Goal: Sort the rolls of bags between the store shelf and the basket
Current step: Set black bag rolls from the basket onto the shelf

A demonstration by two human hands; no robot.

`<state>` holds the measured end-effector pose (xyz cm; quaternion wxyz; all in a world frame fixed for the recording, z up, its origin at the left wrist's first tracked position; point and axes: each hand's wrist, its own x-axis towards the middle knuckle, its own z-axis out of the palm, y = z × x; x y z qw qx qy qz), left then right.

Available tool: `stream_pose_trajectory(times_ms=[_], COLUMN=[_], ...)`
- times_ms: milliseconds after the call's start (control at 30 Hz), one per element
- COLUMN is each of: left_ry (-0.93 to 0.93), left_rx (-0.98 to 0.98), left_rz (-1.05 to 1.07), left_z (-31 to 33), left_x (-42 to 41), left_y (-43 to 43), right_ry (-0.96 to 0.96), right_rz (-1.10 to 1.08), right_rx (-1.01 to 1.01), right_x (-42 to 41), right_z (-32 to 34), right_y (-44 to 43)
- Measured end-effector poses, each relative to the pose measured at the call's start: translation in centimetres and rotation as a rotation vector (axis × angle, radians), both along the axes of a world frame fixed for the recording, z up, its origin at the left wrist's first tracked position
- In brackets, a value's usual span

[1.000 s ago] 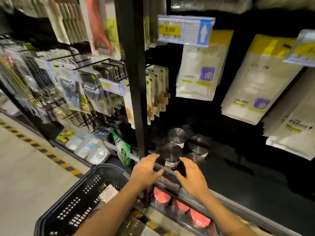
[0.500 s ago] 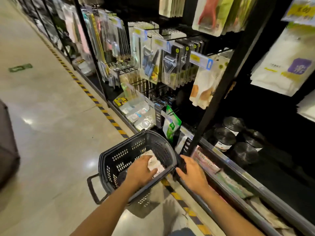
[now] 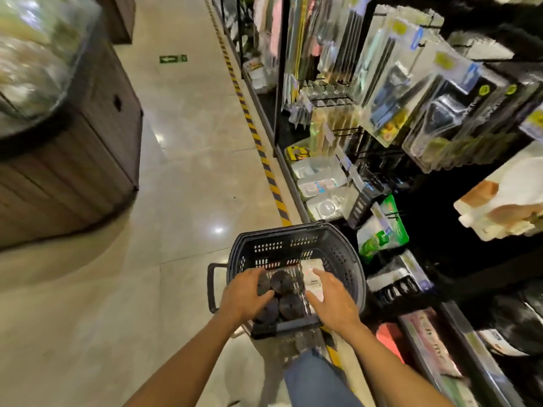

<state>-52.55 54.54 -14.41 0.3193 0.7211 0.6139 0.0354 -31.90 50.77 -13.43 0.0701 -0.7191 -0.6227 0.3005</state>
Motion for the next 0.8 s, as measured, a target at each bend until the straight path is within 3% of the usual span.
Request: stream_pose_trajectory(times_ms=[433, 800], left_ry=[0.013, 0.072], left_rx=[-0.197, -0.445], left_rz=[0.406, 0.506], left_z=[-9.1, -30.9], left_x=[6.2, 7.3], left_y=[4.5, 5.4], right_ry=[0.037, 0.03], right_rz=[0.253, 0.328], right_rx=[-0.239, -0.445], right_x=[5.8, 6.2], right_z=[-11.6, -31.9], right_y=[11.3, 12.7])
